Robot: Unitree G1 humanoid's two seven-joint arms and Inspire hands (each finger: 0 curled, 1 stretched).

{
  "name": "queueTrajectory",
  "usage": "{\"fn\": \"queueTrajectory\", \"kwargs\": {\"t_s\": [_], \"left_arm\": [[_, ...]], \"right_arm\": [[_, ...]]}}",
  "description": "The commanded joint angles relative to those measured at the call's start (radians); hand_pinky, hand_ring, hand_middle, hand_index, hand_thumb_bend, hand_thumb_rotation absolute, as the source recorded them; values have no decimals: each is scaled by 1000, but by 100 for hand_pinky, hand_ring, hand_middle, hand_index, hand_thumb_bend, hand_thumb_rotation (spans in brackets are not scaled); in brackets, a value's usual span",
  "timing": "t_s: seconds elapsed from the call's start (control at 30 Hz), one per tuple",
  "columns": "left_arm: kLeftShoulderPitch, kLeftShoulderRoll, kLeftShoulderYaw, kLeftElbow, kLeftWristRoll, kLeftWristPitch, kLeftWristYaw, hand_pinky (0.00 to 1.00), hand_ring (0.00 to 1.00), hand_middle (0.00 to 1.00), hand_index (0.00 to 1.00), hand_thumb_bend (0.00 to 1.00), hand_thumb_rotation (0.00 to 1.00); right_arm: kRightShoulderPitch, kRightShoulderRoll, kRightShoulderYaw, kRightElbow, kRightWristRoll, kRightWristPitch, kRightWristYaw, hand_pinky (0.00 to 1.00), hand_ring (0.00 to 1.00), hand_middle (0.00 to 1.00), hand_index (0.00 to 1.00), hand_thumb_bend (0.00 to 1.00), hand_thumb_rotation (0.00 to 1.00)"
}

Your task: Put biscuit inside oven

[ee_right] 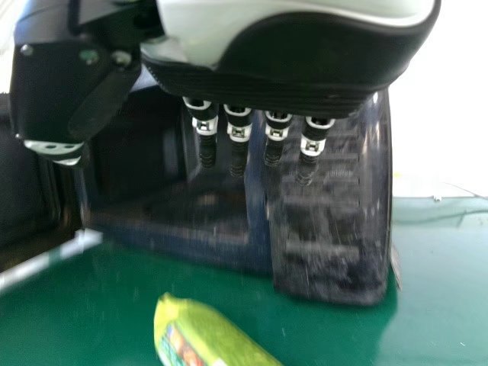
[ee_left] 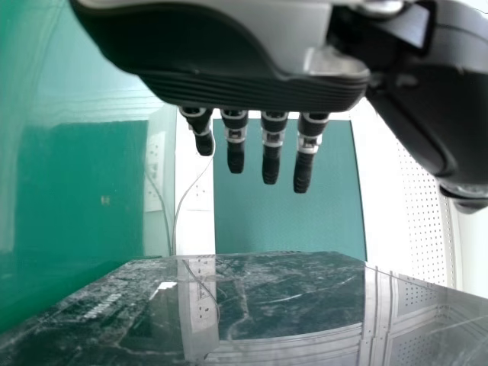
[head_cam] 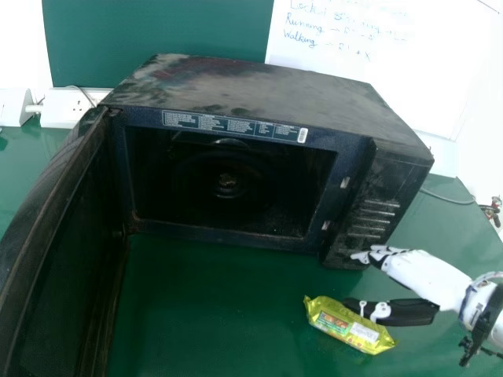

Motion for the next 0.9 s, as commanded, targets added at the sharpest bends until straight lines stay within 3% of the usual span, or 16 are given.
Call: {"fn": "queueTrajectory", "kwargs": {"t_s": [0.0,0.13,0.37,0.87], "left_arm": [[18,-6,-10,-12,2,4,4,77,81,87,86,100,100],[18,-7,-14,-10,4,-4,-2,81,83,88,89,100,100],[26,-15,-23,-21,10,-9,-4,76,80,85,86,100,100],[46,-26,-25,-41,20,-14,4,71,80,84,84,100,100]], "right_arm": [[-4,-46,20,-6,-21,-26,20,91,94,97,96,78,91],[-14,-120,49,-6,-48,-45,70,91,93,96,96,78,91],[-29,-171,105,-2,-83,-63,100,92,93,96,97,77,92],[14,-137,197,-1,-234,-43,61,90,93,97,97,76,93]]}}
